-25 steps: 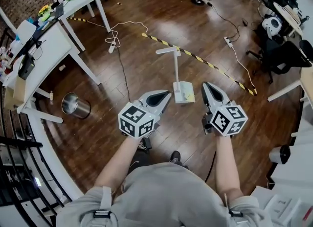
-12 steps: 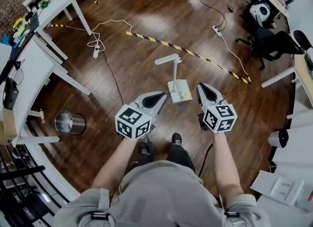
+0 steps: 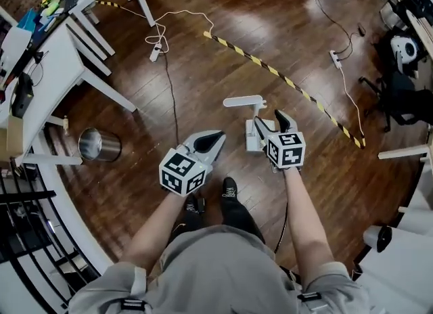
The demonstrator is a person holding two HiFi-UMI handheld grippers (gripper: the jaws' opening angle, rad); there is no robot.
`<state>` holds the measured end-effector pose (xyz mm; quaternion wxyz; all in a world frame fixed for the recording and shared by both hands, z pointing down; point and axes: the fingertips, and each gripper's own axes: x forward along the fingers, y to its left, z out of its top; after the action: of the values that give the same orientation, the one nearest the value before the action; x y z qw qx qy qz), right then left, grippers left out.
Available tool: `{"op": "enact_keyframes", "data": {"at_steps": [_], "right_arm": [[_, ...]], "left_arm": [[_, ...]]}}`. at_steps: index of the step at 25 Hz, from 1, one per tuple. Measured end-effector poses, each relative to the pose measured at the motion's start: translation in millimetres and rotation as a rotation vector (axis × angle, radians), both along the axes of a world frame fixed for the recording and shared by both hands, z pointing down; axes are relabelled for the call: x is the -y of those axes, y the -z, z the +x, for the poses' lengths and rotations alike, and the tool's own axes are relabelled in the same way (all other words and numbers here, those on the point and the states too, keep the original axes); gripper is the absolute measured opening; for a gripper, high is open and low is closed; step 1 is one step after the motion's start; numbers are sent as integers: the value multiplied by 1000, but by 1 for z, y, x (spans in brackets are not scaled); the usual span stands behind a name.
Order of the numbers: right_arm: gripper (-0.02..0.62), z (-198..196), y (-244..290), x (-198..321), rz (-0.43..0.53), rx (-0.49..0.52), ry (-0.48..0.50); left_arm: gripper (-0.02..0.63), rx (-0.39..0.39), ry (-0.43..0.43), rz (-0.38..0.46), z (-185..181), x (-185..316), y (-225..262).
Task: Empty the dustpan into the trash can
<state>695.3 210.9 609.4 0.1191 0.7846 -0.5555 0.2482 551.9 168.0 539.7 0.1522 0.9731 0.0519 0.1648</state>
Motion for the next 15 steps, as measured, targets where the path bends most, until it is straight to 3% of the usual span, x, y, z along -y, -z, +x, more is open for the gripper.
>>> {"op": "enact_keyframes", "data": {"at_steps": [4,9,11,13,15], "right_arm": [[314,25,-44,26,-45,20,42],[314,37,-81,57,-80,22,102],[291,41,-90,65,-88,14,111],[211,43,-92,69,-88,-4,116],[207,43,-91,72,-88,-16,128]], "left_arm": [[5,42,72,-4,7,5,-18],[5,93,175,-19,-8,13,-35],[5,107,213,-23,-16,19,-38],[5,114,243,-26,-24,27,-39],[5,117,270,-31,-30,34,-37]]}}
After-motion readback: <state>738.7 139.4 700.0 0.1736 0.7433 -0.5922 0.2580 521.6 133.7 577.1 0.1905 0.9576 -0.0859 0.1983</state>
